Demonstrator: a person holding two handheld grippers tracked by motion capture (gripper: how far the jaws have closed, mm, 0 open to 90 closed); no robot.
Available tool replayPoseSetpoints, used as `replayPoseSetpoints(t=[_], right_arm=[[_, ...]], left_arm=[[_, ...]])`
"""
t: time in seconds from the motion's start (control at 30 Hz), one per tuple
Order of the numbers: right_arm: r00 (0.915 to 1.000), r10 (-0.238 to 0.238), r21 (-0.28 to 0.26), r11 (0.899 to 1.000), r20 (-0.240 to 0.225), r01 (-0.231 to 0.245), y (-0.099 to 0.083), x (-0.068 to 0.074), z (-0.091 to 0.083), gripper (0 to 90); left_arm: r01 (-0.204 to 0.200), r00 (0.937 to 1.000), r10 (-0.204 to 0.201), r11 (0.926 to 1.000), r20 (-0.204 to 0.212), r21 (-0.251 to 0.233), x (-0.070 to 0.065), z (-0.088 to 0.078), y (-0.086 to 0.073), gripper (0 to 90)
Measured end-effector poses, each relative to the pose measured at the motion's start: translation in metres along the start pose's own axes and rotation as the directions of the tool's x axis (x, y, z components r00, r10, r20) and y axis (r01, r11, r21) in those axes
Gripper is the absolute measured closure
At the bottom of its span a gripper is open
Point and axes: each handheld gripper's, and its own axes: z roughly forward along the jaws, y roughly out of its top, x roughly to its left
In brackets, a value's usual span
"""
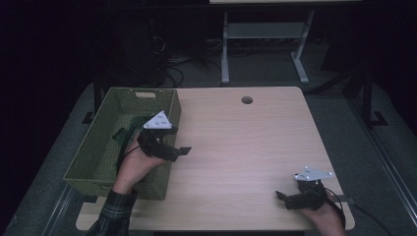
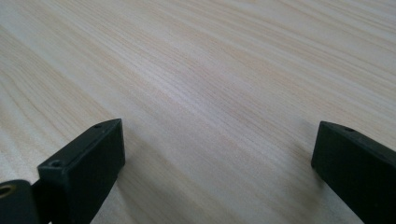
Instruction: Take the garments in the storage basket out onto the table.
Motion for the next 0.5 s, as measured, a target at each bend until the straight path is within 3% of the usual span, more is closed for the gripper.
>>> replayPoseSetpoints(t=[0.27,0.5], right_arm=[[1.0,-0.002,0.0,1.0,-0.002,0.002,-0.001,0.001,-0.001,2.4],[1.0,-0.001,-0.001,1.0,-0.002,0.001,-0.002,0.001,-0.002,2.4]], left_arm=[[0.045,0.9979,-0.045,0.999,-0.047,-0.006,0.018,-0.014,-0.011,15.4],[0.067,0.994,-0.067,0.9978,-0.087,0.0,0.03,-0.027,-0.02,21.8]])
